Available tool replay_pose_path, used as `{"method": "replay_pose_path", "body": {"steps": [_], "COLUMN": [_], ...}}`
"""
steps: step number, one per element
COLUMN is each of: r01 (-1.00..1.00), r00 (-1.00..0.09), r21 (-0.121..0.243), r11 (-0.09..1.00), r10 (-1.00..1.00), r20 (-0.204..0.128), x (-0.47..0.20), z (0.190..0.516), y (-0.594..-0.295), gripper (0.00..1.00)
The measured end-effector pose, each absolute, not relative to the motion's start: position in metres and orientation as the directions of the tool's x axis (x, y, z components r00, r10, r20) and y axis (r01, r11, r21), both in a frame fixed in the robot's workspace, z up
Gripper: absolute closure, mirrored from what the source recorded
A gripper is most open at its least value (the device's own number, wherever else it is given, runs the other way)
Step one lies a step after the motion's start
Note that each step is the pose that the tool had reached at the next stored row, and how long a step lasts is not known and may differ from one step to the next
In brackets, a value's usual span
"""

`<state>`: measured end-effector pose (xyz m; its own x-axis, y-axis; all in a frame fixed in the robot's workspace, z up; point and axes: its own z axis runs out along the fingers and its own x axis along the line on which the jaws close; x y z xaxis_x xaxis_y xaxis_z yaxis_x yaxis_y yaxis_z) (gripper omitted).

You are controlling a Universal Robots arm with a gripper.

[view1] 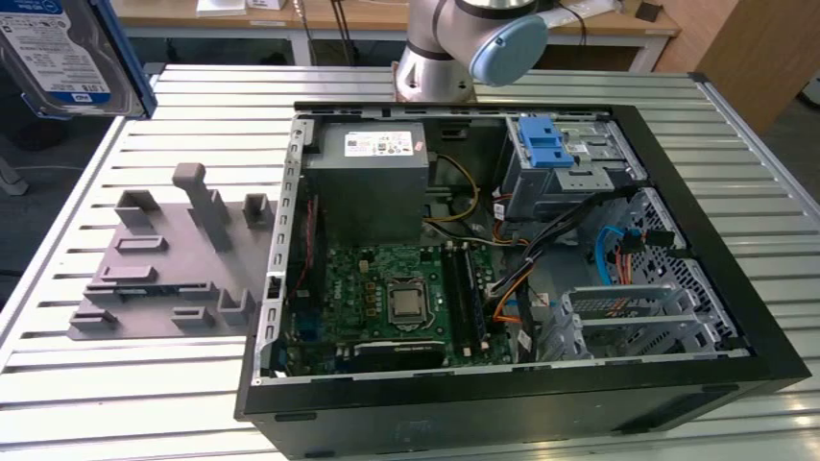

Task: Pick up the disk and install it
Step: 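Pick up the disk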

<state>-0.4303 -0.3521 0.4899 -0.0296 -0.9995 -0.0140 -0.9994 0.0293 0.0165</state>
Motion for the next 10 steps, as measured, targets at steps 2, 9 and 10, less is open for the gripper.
{"method": "replay_pose_path", "body": {"steps": [2,9,10], "r01": [-0.999,-0.999,-0.999], "r00": [-0.030,-0.030,-0.030], "r21": [0.017,0.017,0.017], "r11": [0.029,0.029,0.029], "r10": [-0.999,-0.999,-0.999], "r20": [-0.014,-0.014,-0.014], "x": [-0.4281,-0.4256,-0.4256], "z": [0.4899,0.4910,0.4927], "y": [-0.3523,-0.3537,-0.3538], "gripper": [0.64,0.64,0.64]}}
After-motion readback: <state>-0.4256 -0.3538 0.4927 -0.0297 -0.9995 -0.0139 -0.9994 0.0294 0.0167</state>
